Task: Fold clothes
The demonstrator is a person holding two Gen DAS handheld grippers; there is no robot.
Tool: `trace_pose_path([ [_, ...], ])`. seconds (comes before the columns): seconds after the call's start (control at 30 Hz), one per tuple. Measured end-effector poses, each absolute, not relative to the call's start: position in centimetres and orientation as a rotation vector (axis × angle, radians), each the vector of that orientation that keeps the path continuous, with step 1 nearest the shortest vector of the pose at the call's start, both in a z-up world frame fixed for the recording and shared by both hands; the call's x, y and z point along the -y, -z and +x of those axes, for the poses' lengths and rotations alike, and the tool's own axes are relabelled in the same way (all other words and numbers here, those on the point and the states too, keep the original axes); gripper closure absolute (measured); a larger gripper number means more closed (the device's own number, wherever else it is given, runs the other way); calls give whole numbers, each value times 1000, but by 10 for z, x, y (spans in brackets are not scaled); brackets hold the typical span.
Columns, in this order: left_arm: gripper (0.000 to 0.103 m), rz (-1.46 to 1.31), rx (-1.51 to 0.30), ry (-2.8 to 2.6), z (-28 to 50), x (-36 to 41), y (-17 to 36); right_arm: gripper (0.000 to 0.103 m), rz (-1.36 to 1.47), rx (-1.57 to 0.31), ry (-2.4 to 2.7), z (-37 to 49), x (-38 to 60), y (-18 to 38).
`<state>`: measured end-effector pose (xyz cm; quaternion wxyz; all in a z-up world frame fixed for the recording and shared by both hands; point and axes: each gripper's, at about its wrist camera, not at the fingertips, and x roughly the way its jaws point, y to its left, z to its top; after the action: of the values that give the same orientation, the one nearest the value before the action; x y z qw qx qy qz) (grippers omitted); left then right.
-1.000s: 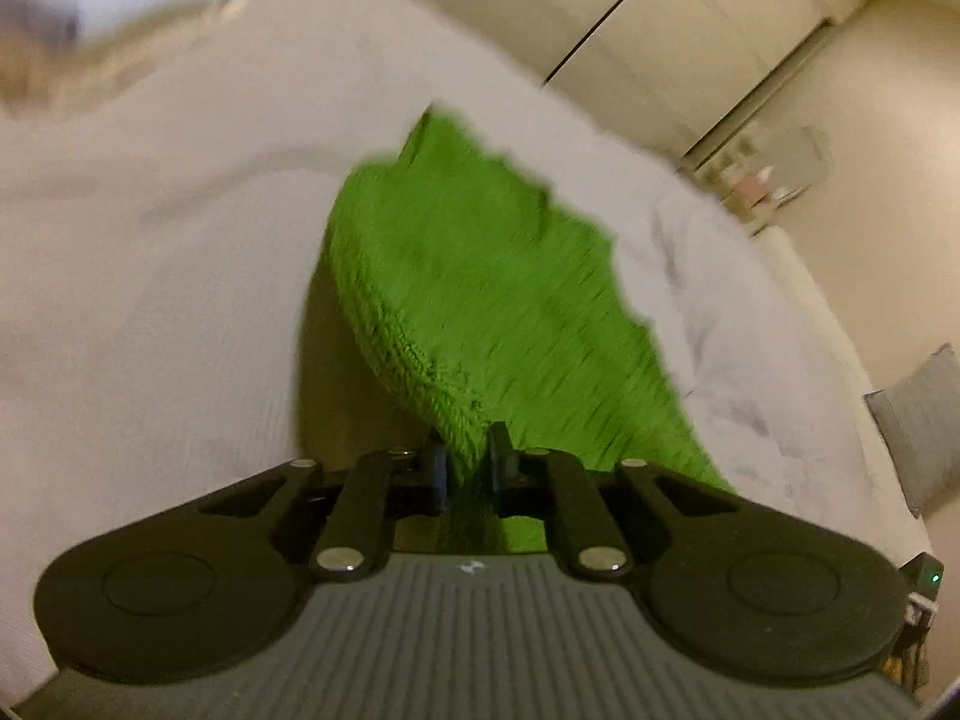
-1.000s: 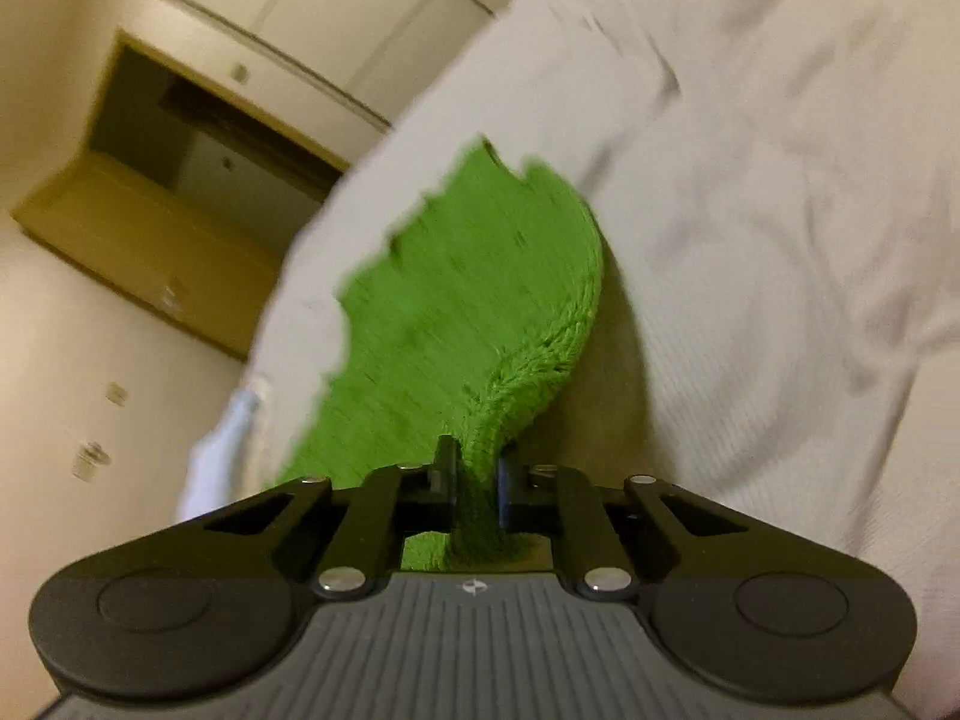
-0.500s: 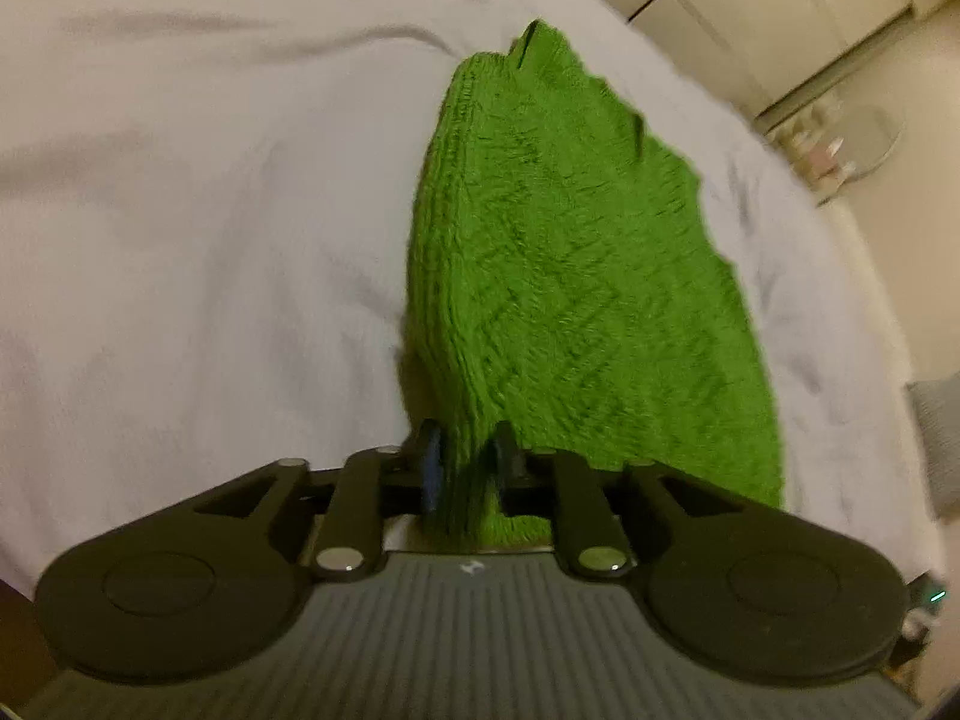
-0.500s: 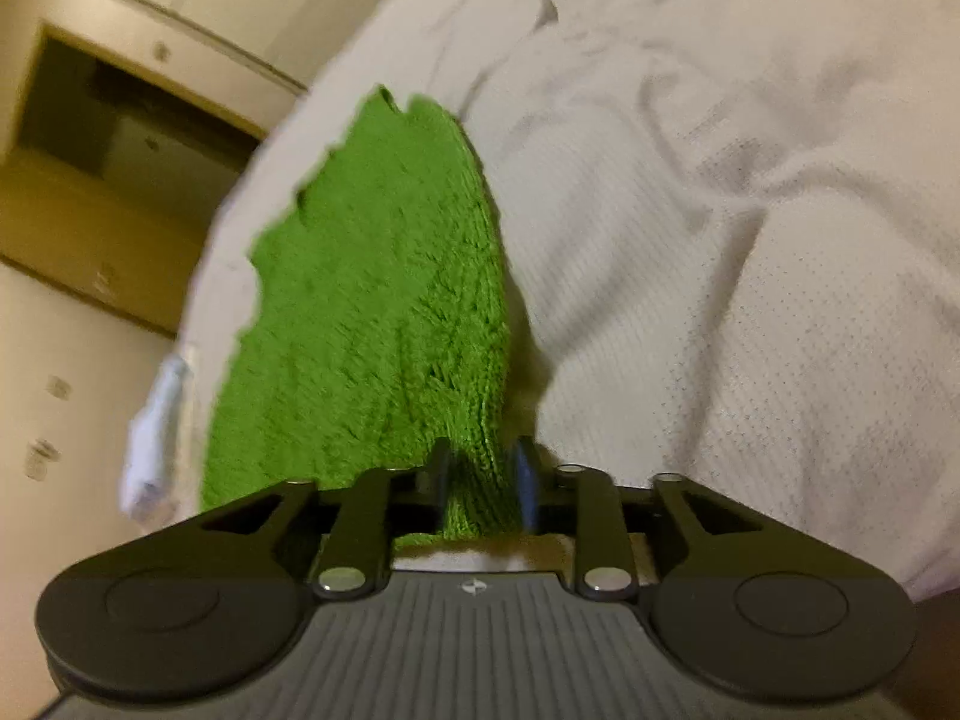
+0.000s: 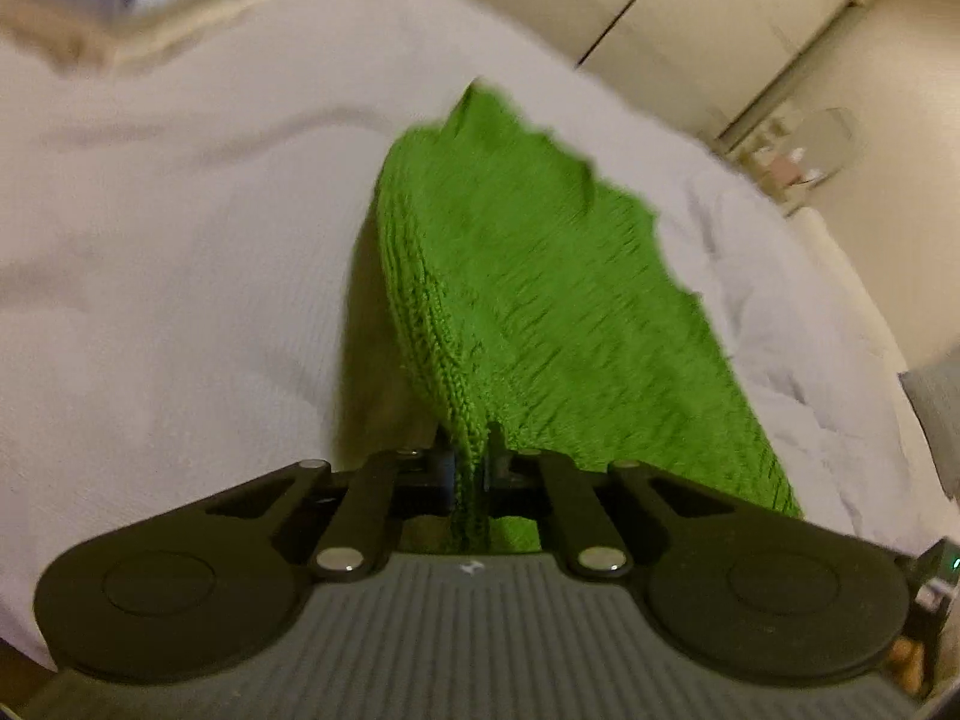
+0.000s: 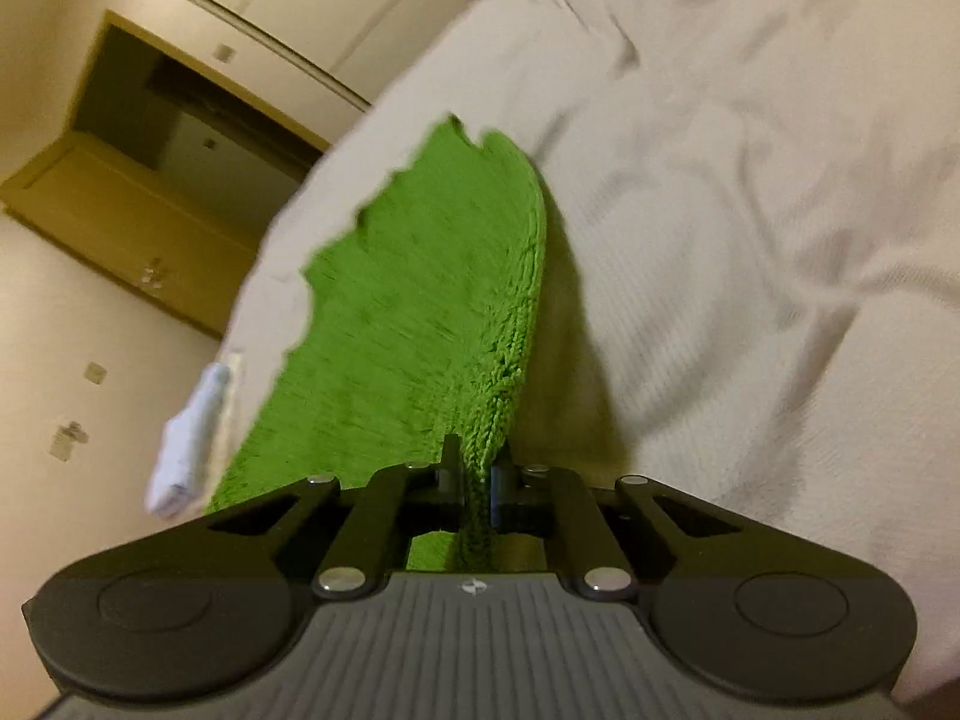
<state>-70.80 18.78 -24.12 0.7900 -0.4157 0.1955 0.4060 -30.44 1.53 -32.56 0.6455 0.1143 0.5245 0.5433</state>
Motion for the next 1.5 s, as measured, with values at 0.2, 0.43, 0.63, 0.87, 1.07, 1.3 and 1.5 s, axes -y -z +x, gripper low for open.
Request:
trace_pose_path([
  [0.2, 98, -891, -507, -894, -719, -161, 258, 96, 202, -1235, -1202, -326, 17, 329],
  [0.43, 93, -746, -604, -1079, -719, -153, 235, 72, 19, -1110, -1089, -343, 26, 314],
  [0.63, 93, -617, -592, -994, -685, -137, 221, 68, -152, -854, -1155, -378, 9, 282],
  [0.87, 89, -643, -787, -993, -635, -128, 270, 64, -358, -899, -1169, -420, -17, 322],
  [1.07, 87, -653, -816, -1016, -640, -112, 258, 58, -331, -948, -1128, -425, 1, 317],
  [1.3, 77, -557, -793, -1059, -646, -72, 219, 19, -264, -887, -1117, -442, 23, 279],
  [1.5, 70, -492, -746, -1050, -654, -41, 194, 14, -226, -817, -1134, -459, 38, 247],
])
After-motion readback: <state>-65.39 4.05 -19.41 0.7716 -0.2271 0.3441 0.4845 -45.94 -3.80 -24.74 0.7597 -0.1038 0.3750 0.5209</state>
